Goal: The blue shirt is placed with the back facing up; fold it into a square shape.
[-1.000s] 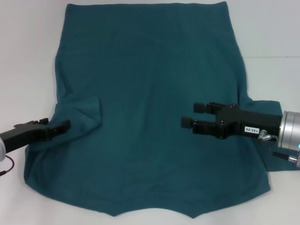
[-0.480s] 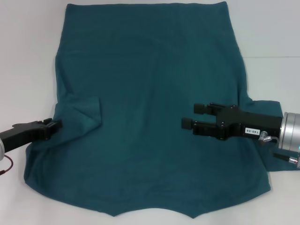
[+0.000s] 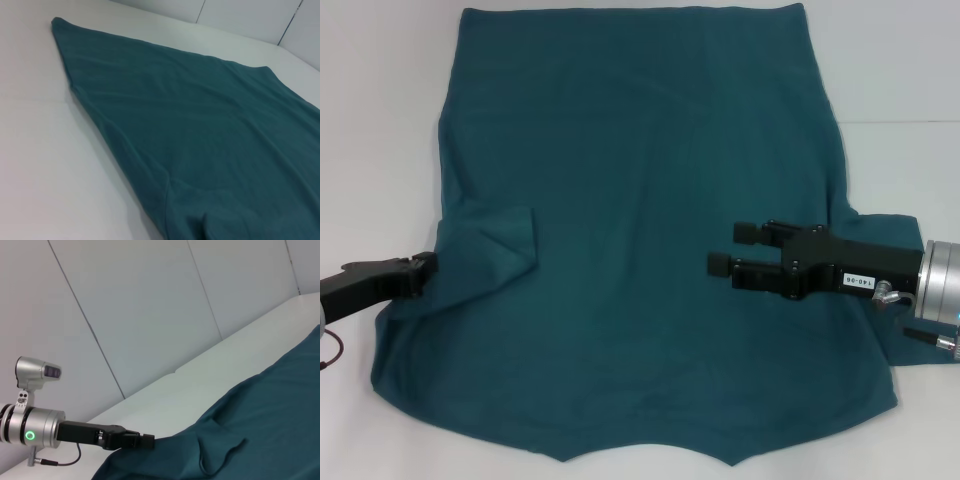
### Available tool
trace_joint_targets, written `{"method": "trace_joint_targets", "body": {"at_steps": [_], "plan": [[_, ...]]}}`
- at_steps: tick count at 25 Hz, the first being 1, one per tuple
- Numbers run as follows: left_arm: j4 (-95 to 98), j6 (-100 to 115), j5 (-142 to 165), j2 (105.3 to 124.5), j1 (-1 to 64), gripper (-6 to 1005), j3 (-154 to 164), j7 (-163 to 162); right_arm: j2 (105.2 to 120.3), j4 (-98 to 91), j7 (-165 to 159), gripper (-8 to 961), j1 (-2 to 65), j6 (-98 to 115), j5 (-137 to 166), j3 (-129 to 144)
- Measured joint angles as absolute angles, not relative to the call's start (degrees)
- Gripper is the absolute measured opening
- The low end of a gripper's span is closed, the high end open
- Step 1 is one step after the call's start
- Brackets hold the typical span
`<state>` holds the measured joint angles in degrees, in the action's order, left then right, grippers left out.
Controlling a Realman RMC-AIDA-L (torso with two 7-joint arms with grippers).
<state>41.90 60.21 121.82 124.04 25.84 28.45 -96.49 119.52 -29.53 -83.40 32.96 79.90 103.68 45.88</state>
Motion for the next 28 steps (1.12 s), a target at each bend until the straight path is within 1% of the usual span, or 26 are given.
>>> {"method": "trace_joint_targets", "body": {"at_steps": [4,28], "plan": [[41.9,60.5,121.8,124.01,25.8,-4,28.5,-96.5,119.52,-29.5,-83.4,824,33.0,79.9,103.6,45.9],[43.0,62.5,121.8,123.92,25.7,3,28.5,-96.1,119.52,-29.5,-83.3,825,33.0,79.7,103.6,45.9]]}}
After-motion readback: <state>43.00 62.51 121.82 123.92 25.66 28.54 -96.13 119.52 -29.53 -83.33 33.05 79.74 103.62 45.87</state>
